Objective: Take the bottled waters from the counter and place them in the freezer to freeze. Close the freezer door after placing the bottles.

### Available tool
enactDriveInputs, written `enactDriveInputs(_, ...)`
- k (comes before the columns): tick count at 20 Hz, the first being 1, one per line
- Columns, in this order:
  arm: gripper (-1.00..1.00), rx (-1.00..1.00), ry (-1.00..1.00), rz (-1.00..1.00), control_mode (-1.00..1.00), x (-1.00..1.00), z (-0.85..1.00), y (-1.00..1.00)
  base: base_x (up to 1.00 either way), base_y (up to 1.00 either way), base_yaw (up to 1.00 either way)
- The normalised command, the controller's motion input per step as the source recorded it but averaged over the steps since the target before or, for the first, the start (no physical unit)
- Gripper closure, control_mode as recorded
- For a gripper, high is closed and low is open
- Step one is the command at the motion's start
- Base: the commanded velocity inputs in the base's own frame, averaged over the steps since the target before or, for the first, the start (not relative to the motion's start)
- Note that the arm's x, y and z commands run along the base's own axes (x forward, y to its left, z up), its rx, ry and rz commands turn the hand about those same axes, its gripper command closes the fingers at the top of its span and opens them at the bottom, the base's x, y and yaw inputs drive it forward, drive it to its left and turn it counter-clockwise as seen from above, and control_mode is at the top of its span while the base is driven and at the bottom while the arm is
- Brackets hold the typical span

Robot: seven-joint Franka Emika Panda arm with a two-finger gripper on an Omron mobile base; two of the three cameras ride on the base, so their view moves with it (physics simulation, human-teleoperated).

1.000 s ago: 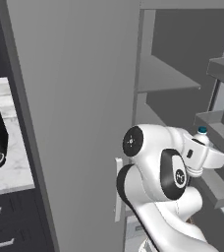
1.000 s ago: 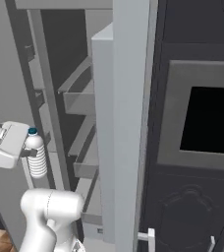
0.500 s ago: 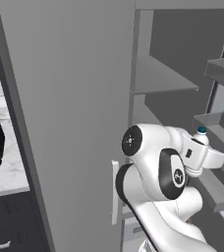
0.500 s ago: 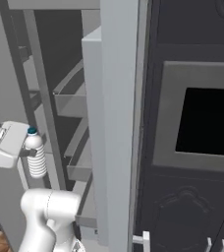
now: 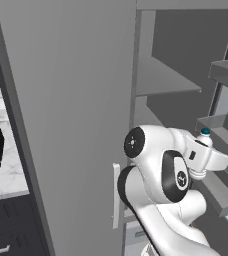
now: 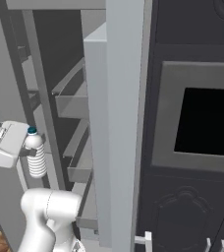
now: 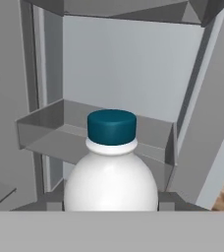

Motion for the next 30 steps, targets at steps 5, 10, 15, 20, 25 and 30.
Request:
enactDriveInputs(5,1.0,0.0,0.0,0.0,1.0,0.0,0.0,0.0,0.09,0.0,0.0)
enactDriveInputs(10,1.0,0.0,0.0,0.0,1.0,0.0,0.0,0.0,0.0,0.0,0.0)
enactDriveInputs(15,1.0,0.0,0.0,0.01,-1.0,0.02,0.0,0.0,0.0,0.0,0.0)
enactDriveInputs(20,1.0,0.0,-0.01,0.21,-1.0,0.14,0.0,-0.01,0.0,0.0,0.0)
enactDriveInputs(25,1.0,0.0,-0.04,0.37,-1.0,0.02,0.12,0.0,0.0,0.0,0.0)
enactDriveInputs(30,1.0,0.01,-0.06,0.4,-1.0,0.12,0.27,0.0,0.0,0.0,0.0)
